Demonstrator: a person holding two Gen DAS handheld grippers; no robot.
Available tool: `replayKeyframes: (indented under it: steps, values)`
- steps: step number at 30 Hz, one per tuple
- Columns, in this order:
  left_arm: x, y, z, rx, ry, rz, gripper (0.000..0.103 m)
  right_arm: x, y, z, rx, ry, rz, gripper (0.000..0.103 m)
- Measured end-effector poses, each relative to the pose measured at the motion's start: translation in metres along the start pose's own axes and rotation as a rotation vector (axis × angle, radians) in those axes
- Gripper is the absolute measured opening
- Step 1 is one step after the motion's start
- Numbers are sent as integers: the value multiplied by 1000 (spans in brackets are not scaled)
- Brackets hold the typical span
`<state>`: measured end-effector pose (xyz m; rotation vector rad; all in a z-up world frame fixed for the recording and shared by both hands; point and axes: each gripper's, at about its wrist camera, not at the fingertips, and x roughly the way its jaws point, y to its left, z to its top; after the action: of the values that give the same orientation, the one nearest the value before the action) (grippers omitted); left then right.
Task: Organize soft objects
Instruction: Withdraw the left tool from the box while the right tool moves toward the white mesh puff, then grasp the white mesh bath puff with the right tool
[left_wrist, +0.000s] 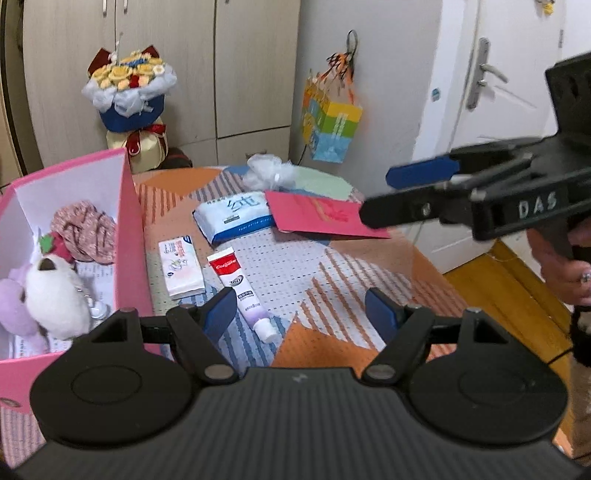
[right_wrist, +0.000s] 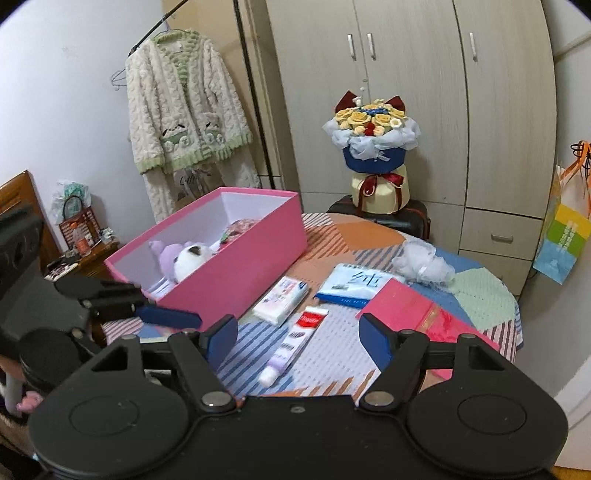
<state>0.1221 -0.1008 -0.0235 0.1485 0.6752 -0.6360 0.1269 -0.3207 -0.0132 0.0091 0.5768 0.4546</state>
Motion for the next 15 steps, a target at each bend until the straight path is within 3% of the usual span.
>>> replayKeyframes:
  steps: [7, 15]
  values:
    - [56, 2, -3, -6, 18, 94, 74, 44, -41, 13, 17, -47, -42, 77]
    - [91, 17, -6, -80, 53, 107, 72, 100, -92, 30, 19, -18, -101, 77]
